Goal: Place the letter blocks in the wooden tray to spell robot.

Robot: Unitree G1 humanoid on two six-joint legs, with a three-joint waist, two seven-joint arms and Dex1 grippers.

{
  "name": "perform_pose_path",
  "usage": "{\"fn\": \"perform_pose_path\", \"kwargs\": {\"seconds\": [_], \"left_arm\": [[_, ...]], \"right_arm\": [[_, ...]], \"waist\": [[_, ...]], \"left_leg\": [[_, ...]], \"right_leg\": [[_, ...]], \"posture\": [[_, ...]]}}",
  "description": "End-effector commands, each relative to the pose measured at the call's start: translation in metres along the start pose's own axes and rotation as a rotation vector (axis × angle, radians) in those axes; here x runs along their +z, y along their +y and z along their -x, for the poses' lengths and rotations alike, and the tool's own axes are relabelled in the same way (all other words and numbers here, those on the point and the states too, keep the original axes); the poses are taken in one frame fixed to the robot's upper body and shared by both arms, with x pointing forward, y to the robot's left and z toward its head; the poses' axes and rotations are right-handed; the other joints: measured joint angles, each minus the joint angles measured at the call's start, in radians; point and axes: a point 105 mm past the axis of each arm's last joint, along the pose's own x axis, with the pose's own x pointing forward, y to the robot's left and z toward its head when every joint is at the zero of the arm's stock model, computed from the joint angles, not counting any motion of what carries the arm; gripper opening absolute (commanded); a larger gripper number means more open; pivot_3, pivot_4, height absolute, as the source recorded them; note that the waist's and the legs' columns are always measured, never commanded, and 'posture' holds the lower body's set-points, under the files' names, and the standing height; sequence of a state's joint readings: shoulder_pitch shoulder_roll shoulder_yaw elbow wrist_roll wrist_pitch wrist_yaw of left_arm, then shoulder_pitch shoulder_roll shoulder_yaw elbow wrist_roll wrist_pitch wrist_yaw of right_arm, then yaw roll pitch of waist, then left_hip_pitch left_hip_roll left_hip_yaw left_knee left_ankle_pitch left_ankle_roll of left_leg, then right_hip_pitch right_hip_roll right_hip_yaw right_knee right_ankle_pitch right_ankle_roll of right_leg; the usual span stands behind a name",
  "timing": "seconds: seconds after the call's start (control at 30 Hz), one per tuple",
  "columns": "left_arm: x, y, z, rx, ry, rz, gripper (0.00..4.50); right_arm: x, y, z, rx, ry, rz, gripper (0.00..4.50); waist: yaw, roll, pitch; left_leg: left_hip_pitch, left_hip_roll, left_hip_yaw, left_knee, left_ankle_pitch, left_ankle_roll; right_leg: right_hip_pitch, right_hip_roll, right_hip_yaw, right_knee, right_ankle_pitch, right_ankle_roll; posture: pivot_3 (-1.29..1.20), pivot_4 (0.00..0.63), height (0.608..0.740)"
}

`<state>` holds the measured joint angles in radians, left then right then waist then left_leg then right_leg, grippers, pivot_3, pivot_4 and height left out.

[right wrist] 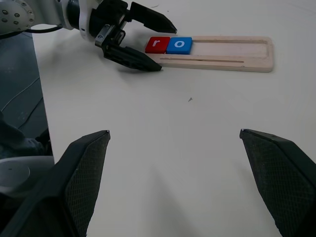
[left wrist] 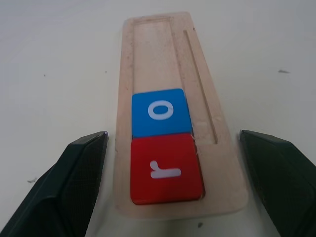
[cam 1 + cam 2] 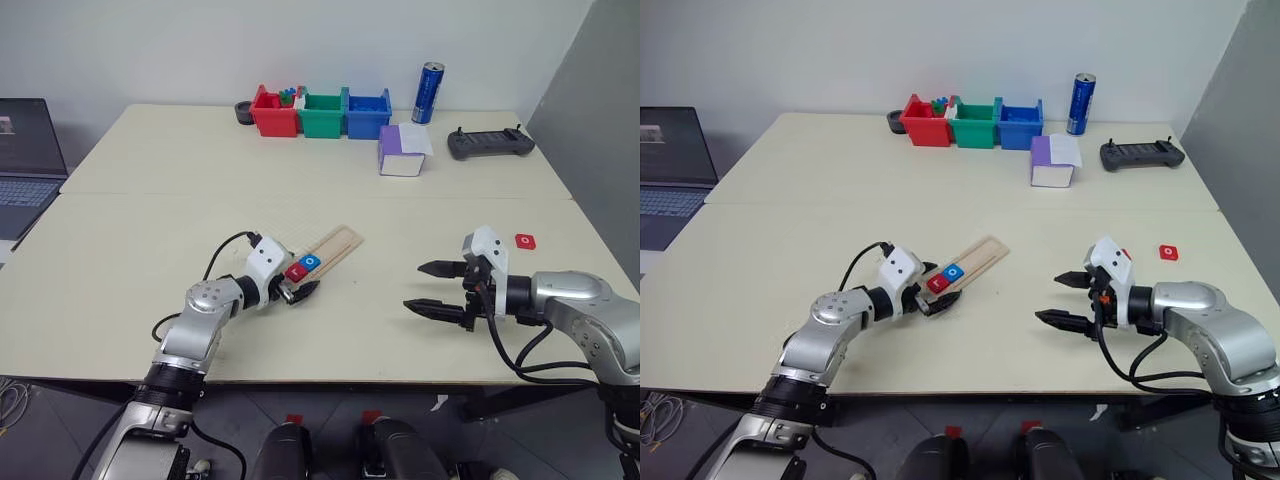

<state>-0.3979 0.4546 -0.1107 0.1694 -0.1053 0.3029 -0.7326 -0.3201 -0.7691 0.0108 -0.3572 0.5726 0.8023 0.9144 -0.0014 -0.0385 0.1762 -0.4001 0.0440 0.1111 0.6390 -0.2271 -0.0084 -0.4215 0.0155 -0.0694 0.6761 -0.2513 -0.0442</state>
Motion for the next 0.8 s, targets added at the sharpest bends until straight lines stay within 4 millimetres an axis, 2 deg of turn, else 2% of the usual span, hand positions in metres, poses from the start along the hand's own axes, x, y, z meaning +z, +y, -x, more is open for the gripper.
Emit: {"fn": "perform_pose_path", "kwargs": {"seconds": [0.03, 0.37, 0.4, 0.5, 0.67, 0.8], "left_arm": [[0.006, 0.002, -0.001, 0.015, -0.011, -0.005, 4.5], [-0.007, -0.001, -0.01, 0.013, 0.06, 0.036, 4.5], [-0.009, -0.001, -0.009, 0.016, 0.077, 0.038, 4.11], [-0.011, -0.004, -0.01, -0.008, 0.091, 0.039, 3.4], [0.002, -0.007, -0.01, -0.094, 0.027, -0.003, 3.39], [0.026, -0.027, -0.009, -0.362, -0.075, -0.1, 3.39]], "right_arm": [[0.012, -0.001, 0.008, -0.009, -0.024, 0.035, 4.47], [0.012, 0.0, 0.007, -0.011, -0.027, 0.042, 4.47], [0.013, 0.0, 0.007, -0.012, -0.028, 0.043, 4.5], [0.013, -0.001, 0.009, -0.023, -0.029, 0.044, 4.5], [0.013, -0.001, 0.018, -0.058, -0.039, 0.039, 4.5], [-0.004, 0.001, 0.046, -0.089, -0.007, 0.012, 4.5]], "waist": [[0.0, 0.0, 0.0], [0.001, 0.0, 0.0], [0.001, 0.0, 0.0], [0.001, 0.0, 0.0], [0.002, 0.0, 0.0], [0.009, 0.0, 0.0]], "left_leg": [[0.0, 0.0, 0.0, 0.0, 0.0, 0.0], [0.0, 0.0, 0.0, 0.001, 0.0, 0.0], [0.0, 0.0, 0.0, 0.001, 0.0, 0.0], [0.0, 0.0, 0.0, 0.001, 0.0, 0.0], [0.0, 0.0, 0.0, 0.002, 0.0, 0.0], [-0.001, 0.0, 0.0, 0.001, 0.0, 0.0]], "right_leg": [[0.0, 0.0, 0.0, 0.0, 0.0, 0.0], [0.0, 0.0, 0.0, 0.0, 0.0, 0.0], [0.0, 0.0, 0.0, 0.0, 0.0, 0.0], [0.001, 0.0, 0.0, 0.001, 0.0, 0.0], [0.001, 0.0, 0.0, 0.001, 0.0, 0.0], [0.0, 0.0, -0.001, -0.001, 0.0, 0.0]], "posture": [[0.0, 0.15, 0.74], [0.0, 0.15, 0.74], [0.0, 0.15, 0.74], [0.0, 0.15, 0.74], [0.0, 0.15, 0.74], [0.0, 0.15, 0.74]]}}
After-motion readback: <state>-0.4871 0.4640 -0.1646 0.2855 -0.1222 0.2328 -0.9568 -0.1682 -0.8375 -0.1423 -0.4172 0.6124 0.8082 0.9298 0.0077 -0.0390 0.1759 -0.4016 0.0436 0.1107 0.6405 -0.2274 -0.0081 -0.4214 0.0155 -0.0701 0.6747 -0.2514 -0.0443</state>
